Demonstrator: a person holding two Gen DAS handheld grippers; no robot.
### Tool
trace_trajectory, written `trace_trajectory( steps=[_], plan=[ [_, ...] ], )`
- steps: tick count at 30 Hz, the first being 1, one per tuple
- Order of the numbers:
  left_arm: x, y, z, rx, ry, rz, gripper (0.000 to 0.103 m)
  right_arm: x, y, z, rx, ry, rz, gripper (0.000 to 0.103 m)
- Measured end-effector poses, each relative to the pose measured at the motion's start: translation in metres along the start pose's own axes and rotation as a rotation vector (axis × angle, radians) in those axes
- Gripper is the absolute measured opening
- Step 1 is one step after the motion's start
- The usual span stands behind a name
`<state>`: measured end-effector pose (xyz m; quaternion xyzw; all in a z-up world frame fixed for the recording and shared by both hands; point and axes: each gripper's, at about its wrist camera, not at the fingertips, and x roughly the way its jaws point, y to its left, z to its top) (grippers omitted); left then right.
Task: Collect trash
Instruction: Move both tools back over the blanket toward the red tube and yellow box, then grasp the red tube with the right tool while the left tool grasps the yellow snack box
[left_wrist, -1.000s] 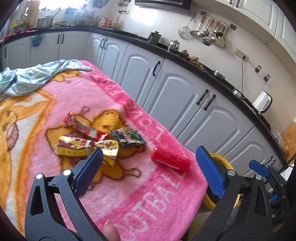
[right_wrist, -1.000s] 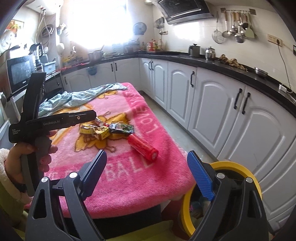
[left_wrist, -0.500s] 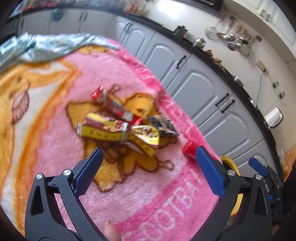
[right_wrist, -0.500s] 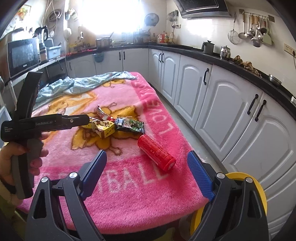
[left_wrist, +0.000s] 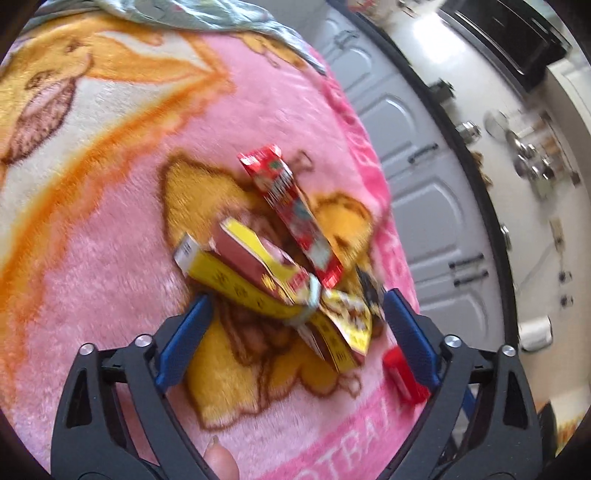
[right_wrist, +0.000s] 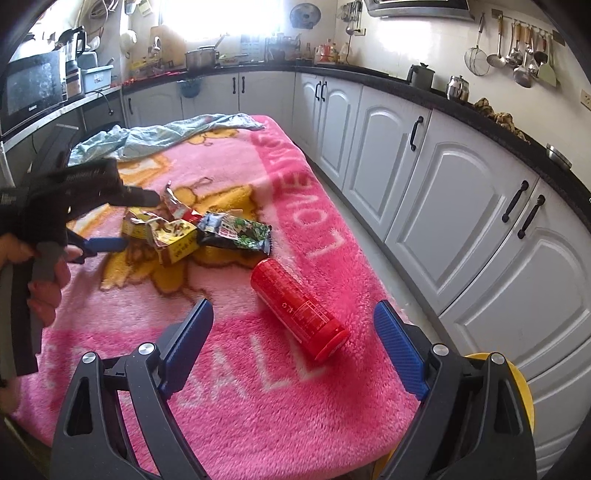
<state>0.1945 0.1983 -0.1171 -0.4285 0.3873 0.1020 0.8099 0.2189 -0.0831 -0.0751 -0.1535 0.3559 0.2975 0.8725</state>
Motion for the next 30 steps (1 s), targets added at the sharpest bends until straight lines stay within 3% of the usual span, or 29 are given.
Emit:
trace_trajectory(
  steps=[5, 7, 13, 15, 16, 21, 30],
  plan=[
    [0.001, 0.004, 0.005, -0.037, -0.039, 0.056, 0.063, 0.022, -0.003, 0.002, -0.021, 0.044, 0.012, 0.086],
    [0.002, 0.005, 0.006, -0.031, -0.049, 0.065, 0.062, 0.03, -0.002, 0.004, -0.037, 0.063, 0.022, 0.086],
    [0.0, 0.013, 0.011, -0.069, -0.069, 0.074, 0.045, 0.061, -0.002, 0.005, -0.076, 0.139, 0.038, 0.085],
    [0.001, 0.016, 0.013, -0.081, -0.068, 0.064, 0.043, 0.072, -0.001, 0.001, -0.068, 0.195, 0.075, 0.064],
    [0.0, 0.018, 0.014, -0.098, -0.068, 0.054, 0.042, 0.073, 0.0, -0.003, -0.061, 0.2, 0.093, 0.062],
    [0.0, 0.028, 0.016, -0.145, -0.08, 0.011, 0.033, 0.061, 0.006, -0.01, -0.044, 0.184, 0.128, 0.03],
    [-0.013, 0.037, 0.009, -0.138, -0.079, -0.077, 0.025, 0.04, 0.005, -0.025, 0.039, 0.182, 0.169, 0.029]
  ],
)
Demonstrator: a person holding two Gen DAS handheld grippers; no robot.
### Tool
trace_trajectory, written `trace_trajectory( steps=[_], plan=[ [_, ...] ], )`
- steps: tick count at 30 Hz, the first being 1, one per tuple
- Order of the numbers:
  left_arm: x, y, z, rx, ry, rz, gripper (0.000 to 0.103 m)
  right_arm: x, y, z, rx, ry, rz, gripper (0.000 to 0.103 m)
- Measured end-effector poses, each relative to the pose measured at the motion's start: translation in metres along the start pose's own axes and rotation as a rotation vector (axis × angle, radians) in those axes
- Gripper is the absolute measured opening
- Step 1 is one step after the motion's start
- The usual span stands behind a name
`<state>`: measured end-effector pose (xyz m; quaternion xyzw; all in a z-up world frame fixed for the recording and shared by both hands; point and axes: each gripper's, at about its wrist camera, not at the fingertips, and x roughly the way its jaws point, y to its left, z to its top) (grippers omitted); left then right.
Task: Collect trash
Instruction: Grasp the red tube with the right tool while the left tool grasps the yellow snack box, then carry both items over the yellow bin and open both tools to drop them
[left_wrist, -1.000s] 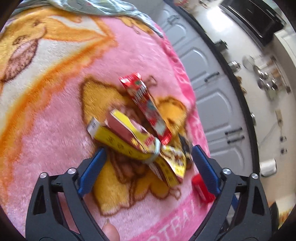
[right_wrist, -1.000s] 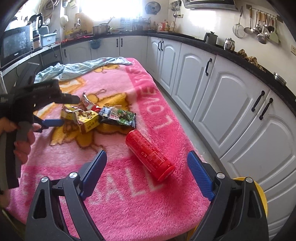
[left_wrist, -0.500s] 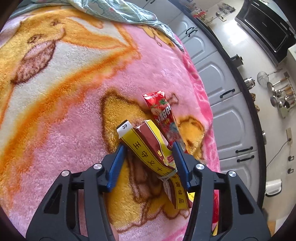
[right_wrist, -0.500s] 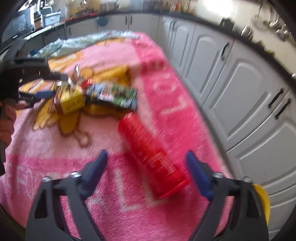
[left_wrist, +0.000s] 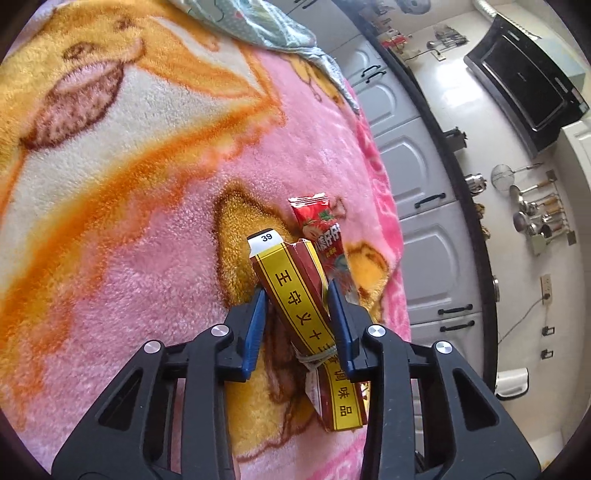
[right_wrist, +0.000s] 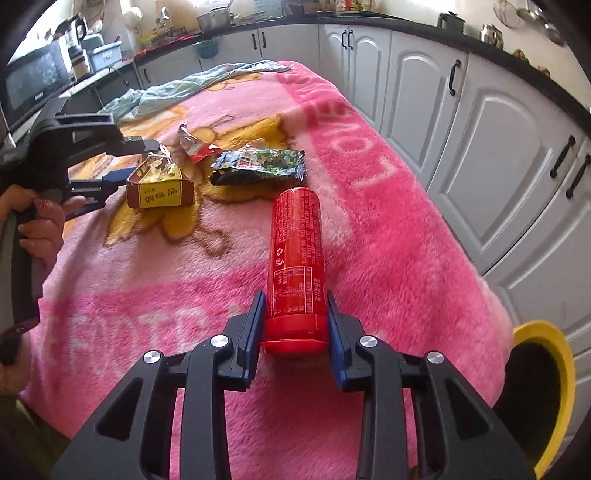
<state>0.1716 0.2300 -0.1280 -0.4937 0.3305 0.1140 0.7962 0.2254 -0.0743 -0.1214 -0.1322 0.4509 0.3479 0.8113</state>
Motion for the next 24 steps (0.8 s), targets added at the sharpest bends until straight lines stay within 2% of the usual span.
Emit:
trace_trajectory(
  steps=[6, 12, 24],
  plan=[
    [-0.022, -0.013, -0.006, 0.082, -0.024, -0.025, 0.023, -0.009, 0.009, -0.01, 0.017, -0.012, 0.036, 0.029],
    [-0.044, -0.045, -0.022, 0.22, -0.029, -0.062, 0.02, -0.02, 0.012, -0.018, 0.07, -0.035, 0.103, 0.029],
    [-0.062, -0.114, -0.068, 0.454, -0.025, -0.132, 0.02, -0.08, -0.004, -0.024, 0.089, -0.132, 0.074, 0.029]
  ],
)
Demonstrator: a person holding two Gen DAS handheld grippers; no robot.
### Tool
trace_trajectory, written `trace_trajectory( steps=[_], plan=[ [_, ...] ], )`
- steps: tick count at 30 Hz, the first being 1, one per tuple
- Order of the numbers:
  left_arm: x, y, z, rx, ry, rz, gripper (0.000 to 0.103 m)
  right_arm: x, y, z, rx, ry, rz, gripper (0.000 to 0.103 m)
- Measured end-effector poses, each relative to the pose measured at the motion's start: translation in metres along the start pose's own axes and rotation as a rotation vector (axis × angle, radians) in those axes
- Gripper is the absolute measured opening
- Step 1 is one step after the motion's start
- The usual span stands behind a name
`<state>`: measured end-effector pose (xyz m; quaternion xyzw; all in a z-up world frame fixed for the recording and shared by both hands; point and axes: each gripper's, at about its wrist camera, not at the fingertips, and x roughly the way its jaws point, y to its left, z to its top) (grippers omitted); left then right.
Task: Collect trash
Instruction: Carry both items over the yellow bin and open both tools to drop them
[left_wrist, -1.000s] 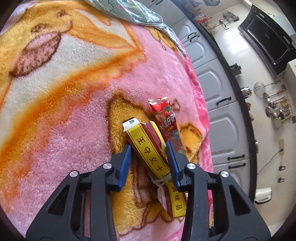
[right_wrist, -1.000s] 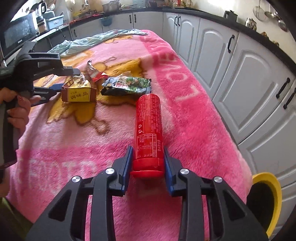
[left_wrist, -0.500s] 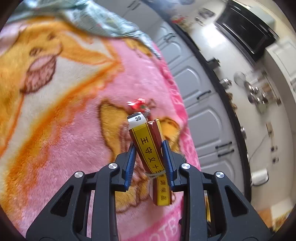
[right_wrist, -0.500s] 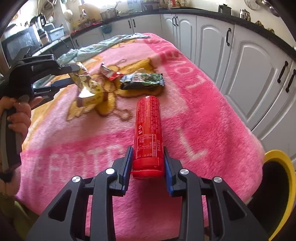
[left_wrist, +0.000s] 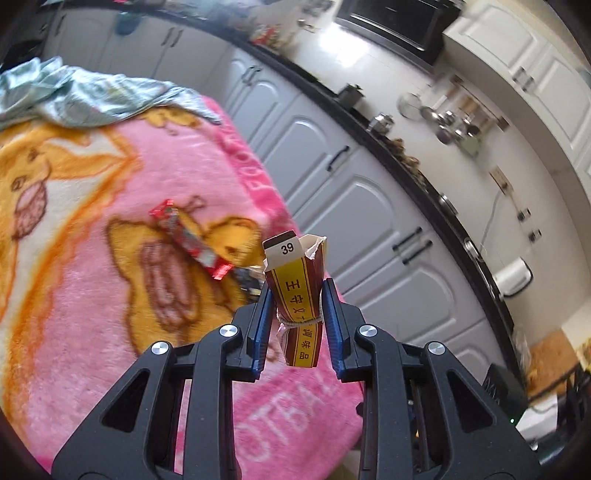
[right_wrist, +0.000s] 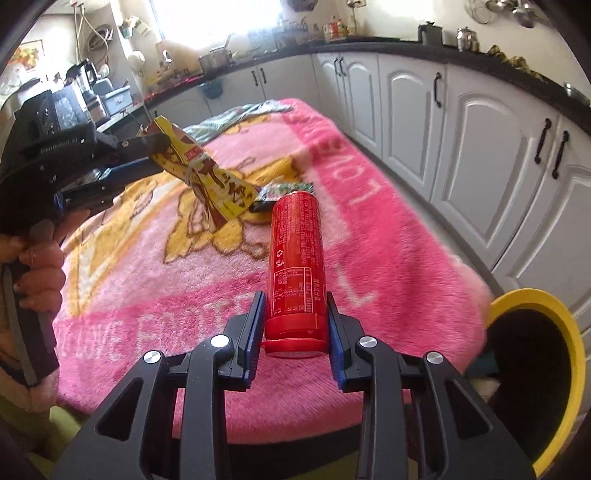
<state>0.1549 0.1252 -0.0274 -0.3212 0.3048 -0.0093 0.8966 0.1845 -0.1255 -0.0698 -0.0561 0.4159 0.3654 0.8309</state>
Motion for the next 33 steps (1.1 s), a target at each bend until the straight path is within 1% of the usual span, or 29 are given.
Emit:
trace_trajectory(
  steps=[5, 12, 18, 27, 33],
  plan=[
    [0.003, -0.027, -0.009, 0.06, 0.023, -0.044, 0.02, -0.029, -0.016, -0.004, 0.026, -0.043, -0.025, 0.029],
    [0.008, -0.067, -0.024, 0.129, 0.057, -0.105, 0.02, -0.069, -0.05, -0.01, 0.086, -0.107, -0.08, 0.029],
    [0.024, -0.107, -0.038, 0.198, 0.094, -0.15, 0.02, -0.1, -0.08, -0.02, 0.15, -0.159, -0.129, 0.029],
    [0.063, -0.166, -0.068, 0.282, 0.179, -0.211, 0.02, -0.137, -0.14, -0.053, 0.308, -0.209, -0.21, 0.029],
    [0.102, -0.203, -0.096, 0.334, 0.269, -0.241, 0.02, -0.147, -0.174, -0.078, 0.401, -0.213, -0.24, 0.029]
  ],
)
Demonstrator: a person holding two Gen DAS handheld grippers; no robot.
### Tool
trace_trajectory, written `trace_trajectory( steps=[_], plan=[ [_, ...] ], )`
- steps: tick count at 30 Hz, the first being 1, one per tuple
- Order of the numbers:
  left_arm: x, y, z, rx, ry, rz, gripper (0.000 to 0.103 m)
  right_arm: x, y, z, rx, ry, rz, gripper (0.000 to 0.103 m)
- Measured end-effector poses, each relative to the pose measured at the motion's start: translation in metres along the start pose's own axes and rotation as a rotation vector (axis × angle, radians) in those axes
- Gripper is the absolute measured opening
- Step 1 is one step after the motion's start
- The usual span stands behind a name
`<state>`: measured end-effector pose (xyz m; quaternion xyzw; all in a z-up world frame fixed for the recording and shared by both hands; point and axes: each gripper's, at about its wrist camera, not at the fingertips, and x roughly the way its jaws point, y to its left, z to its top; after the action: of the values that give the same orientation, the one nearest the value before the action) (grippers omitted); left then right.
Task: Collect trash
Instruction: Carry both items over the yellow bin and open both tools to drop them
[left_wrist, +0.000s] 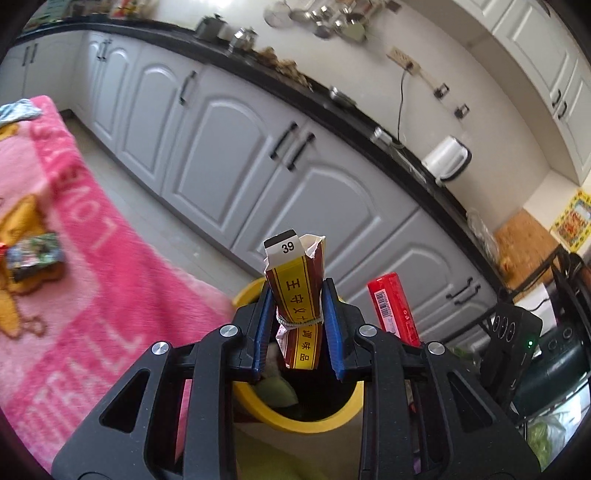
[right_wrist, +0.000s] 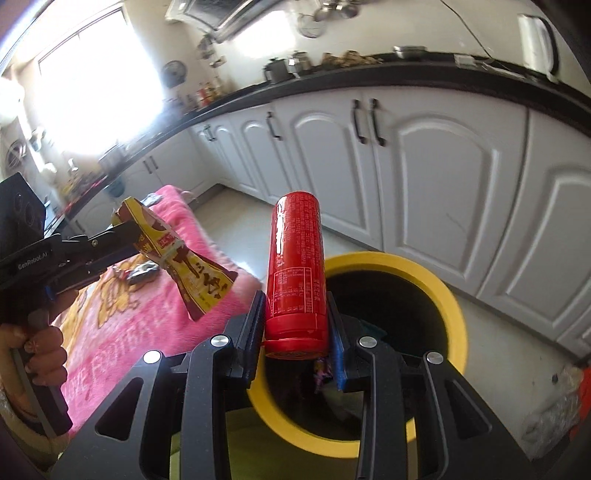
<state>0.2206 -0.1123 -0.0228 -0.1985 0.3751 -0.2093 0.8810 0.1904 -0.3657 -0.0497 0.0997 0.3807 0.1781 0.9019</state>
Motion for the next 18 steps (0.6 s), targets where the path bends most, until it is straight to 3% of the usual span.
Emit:
trace_trajectory(
  steps=[5, 6, 7, 9, 16, 18],
  plan=[
    [0.039, -0.015, -0.005, 0.012, 0.07, -0.036, 0.02, 0.004, -0.03, -0.009, 0.1, 0.015, 0.008, 0.032],
    [0.047, -0.017, -0.006, 0.018, 0.084, -0.04, 0.02, 0.005, -0.034, -0.01, 0.112, 0.02, 0.011, 0.036],
    [0.052, -0.018, -0.006, 0.021, 0.095, -0.042, 0.022, 0.007, -0.039, -0.012, 0.128, 0.024, 0.007, 0.052],
    [0.06, -0.016, -0.008, 0.031, 0.102, -0.014, 0.048, 0.009, -0.042, -0.014, 0.138, 0.025, -0.017, 0.063],
    [0.053, 0.012, -0.008, 0.002, 0.077, 0.052, 0.062, 0.015, -0.029, -0.016, 0.091, 0.027, -0.028, 0.064],
    [0.041, 0.025, -0.006, 0.001, 0.046, 0.089, 0.072, 0.016, -0.014, -0.013, 0.054, 0.013, -0.018, 0.065]
  ],
)
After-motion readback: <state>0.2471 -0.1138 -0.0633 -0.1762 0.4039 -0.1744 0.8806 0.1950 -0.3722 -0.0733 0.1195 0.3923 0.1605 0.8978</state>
